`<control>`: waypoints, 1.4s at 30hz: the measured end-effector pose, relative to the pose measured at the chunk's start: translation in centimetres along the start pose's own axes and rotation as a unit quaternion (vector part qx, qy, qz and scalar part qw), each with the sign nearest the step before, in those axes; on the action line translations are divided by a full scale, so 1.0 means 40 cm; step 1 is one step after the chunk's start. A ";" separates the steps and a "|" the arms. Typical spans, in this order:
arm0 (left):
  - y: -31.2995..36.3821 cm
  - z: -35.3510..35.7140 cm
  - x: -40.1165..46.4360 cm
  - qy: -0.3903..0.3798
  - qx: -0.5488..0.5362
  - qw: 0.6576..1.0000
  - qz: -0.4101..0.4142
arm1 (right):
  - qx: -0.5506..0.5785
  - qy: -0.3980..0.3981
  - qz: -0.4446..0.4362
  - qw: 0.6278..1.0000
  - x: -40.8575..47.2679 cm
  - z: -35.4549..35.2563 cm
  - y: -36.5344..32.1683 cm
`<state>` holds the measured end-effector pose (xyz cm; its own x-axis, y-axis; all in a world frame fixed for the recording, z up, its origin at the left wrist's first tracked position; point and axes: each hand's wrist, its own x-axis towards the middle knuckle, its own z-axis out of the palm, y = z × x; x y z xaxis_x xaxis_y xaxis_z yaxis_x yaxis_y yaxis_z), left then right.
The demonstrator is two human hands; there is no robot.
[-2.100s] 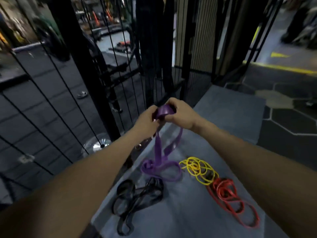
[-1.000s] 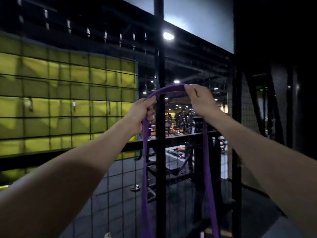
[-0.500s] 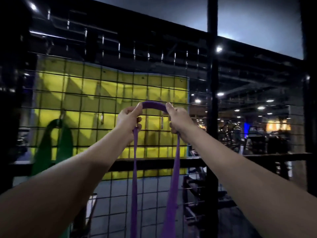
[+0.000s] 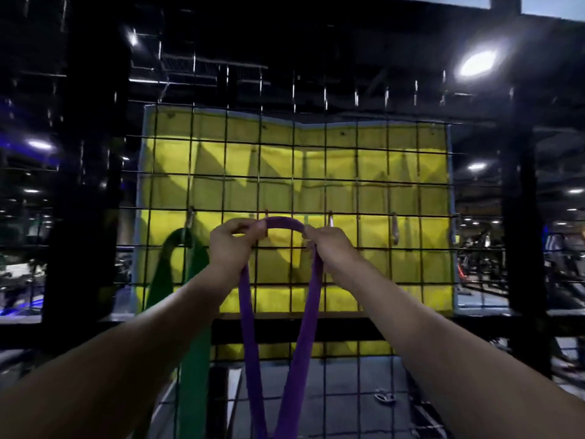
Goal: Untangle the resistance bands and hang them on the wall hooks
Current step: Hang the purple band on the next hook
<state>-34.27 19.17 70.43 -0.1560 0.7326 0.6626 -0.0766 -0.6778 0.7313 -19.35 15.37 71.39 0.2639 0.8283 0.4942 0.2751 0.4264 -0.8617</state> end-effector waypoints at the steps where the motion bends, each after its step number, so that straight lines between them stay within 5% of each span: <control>1: -0.011 -0.008 0.007 0.001 0.011 1.000 0.005 | 0.018 -0.015 0.005 1.000 0.014 0.013 0.014; 6: -0.044 -0.041 0.039 0.005 0.038 0.999 0.011 | 0.012 -0.089 0.002 0.996 0.039 0.035 0.057; 15: -0.067 -0.051 0.084 -0.027 0.067 0.996 0.056 | -0.133 -0.009 -0.149 0.980 0.151 0.106 0.016; 42: -0.054 -0.024 0.130 -0.047 0.059 0.995 0.067 | -0.054 0.023 -0.070 0.996 0.191 0.166 -0.044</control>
<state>-35.86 24.38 72.15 -0.0630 0.6421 0.7640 0.0555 -0.7621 0.6451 -23.96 23.38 75.93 0.2565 0.7456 0.6151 0.4101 0.4923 -0.7678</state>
